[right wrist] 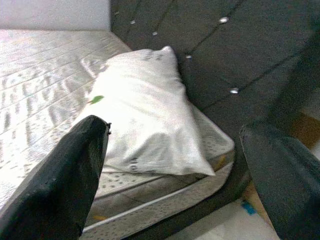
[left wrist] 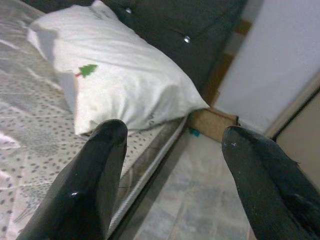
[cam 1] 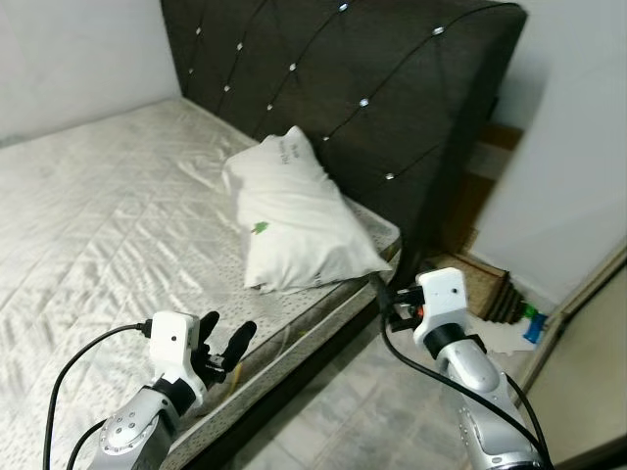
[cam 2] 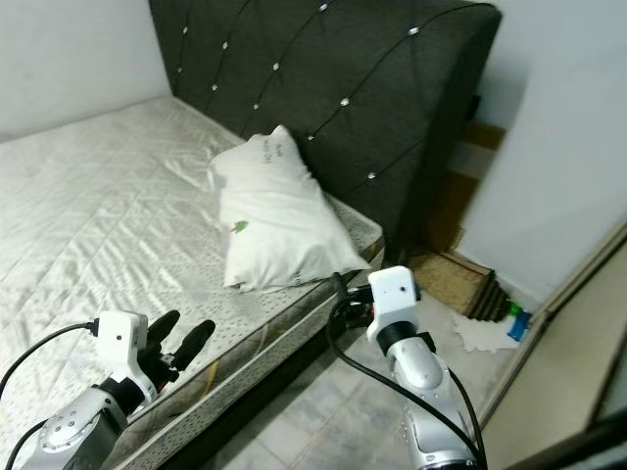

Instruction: Clean up the room

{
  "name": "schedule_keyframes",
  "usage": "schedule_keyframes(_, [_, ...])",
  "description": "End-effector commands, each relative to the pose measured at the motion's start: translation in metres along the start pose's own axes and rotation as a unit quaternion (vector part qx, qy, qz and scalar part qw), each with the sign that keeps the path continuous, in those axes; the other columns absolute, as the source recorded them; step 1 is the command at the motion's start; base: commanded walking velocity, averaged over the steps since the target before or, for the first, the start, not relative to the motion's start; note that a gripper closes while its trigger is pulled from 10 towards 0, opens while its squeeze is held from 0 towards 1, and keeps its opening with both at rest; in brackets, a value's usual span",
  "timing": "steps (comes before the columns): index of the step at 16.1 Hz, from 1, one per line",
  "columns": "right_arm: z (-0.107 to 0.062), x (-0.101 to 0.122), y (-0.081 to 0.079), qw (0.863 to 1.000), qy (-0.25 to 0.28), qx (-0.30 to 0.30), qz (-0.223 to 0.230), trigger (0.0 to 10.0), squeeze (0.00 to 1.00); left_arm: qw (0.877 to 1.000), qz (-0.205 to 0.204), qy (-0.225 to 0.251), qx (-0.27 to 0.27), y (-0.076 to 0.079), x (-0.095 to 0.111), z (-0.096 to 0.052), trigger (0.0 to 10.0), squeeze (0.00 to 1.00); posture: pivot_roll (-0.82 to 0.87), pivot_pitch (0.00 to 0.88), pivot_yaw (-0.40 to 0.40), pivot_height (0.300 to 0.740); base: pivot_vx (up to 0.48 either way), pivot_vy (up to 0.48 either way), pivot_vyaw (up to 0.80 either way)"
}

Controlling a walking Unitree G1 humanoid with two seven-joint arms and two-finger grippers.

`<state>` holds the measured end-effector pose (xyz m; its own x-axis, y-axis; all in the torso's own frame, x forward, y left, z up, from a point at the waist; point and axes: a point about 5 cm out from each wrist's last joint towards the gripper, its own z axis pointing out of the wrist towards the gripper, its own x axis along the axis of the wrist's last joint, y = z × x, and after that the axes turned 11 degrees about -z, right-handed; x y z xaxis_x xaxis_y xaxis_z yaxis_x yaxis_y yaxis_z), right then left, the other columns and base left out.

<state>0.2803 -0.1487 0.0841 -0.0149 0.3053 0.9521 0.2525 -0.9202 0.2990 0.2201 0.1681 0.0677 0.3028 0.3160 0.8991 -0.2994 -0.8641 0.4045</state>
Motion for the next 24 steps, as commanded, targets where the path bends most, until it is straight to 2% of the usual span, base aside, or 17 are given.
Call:
schedule_keyframes(1, [0.0024,0.0053,0.0012,1.000,0.009,0.003,-0.003,10.0,0.00,1.000,0.000,0.000,0.003,0.0001,-0.0001,-0.0020,10.0,0.00,0.05,0.000,-0.077,0.740,0.240,0.000,0.78])
schedule_keyframes(4, [0.0029,0.0053,0.0008,1.000,0.010,0.005,-0.002,10.0,0.00,1.000,-0.002,-0.001,-0.001,0.0013,-0.0010,-0.0020,10.0,0.00,0.05,0.000,-0.082,0.740,0.266,0.000,0.67])
schedule_keyframes(13, [0.0028,0.0061,0.0022,1.000,0.012,0.000,0.008,10.0,0.00,1.000,-0.003,-0.006,0.002,0.0010,-0.0021,-0.0022,10.0,0.00,0.05,0.000,-0.081,0.740,0.246,0.000,0.00])
schedule_keyframes(16, [0.0003,0.0056,0.0021,1.000,0.011,0.001,0.003,10.0,0.00,0.999,-0.016,-0.008,0.033,-0.0056,-0.0036,-0.0023,10.0,0.00,0.05,0.000,-0.081,0.740,0.000,0.000,0.00])
schedule_keyframes(24, [0.0013,0.0060,0.0006,1.000,0.011,0.007,0.003,10.0,0.00,0.999,-0.004,-0.003,0.042,-0.0081,-0.0005,0.0004,10.0,0.00,0.04,0.000,-0.083,0.740,0.000,0.000,0.80])
